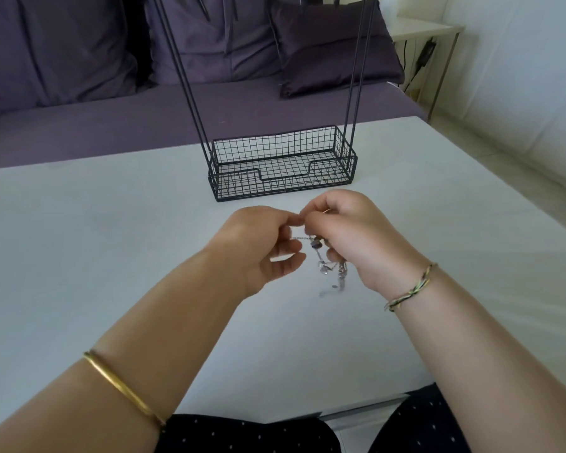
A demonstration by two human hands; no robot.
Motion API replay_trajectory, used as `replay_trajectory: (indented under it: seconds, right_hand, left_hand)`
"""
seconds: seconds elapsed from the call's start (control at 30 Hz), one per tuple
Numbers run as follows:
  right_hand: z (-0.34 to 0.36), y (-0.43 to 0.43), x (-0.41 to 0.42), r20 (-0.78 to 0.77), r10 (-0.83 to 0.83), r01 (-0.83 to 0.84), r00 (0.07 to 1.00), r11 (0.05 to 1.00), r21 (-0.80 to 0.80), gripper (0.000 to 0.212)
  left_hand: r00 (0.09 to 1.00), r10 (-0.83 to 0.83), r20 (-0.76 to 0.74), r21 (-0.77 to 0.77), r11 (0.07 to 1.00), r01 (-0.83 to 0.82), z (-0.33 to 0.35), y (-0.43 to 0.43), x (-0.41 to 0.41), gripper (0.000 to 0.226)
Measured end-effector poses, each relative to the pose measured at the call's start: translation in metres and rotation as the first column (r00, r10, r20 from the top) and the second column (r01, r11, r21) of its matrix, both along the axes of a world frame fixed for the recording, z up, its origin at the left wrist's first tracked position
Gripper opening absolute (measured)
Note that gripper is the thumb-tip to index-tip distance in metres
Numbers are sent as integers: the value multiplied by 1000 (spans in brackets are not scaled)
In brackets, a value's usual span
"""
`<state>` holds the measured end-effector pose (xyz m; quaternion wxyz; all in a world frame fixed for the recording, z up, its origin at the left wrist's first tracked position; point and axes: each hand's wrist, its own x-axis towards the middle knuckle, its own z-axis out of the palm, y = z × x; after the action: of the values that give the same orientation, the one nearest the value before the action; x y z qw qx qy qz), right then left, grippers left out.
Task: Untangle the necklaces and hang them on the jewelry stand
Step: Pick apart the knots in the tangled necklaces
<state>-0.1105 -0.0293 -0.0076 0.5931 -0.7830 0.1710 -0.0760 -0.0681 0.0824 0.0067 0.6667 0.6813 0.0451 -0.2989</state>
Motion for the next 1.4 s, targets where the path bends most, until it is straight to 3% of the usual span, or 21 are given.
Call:
replay_trajectory:
  seconds: [0.1,0.2,0.3,0.53,0.7,1.0,1.23,1.4]
  right_hand:
    - [0,-2,-1,32,-17,17,999,1000,2,11]
    - [2,-6,-2,61,-28,18,998,988,154,15]
    - [2,-8,-2,87,-8,-6,996,988,155,14]
    - [4,-10,-2,146,-9,-24,989,975,222,20]
    - [2,-13,-2,104,-3,-4,995,998,59,22]
    - [-3,-12,0,263,22,36,965,976,-213,23]
    - [-5,-11,1,258,21,19,966,988,-151,28]
    - [-5,-9,0,277,14,37,961,983,-179,26]
  left_hand:
    - [999,-5,45,5,1000,4,0,1,1,19]
    - [988,-145,59,145,980,136,-2,4,2,13]
    - [967,-251,52,229,945,233,-3,3,1,11]
    - [979,-199,32,138,971,193,-5,4,4,10]
    - [991,-129,-23,16,991,130,-4,6,6,8]
    - [992,-123,-38,30,992,124,-4,2,3,26]
    - [991,-136,-17,61,989,136,1,4,5,15]
    - [978,-137,155,162,981,111,2,4,3,10]
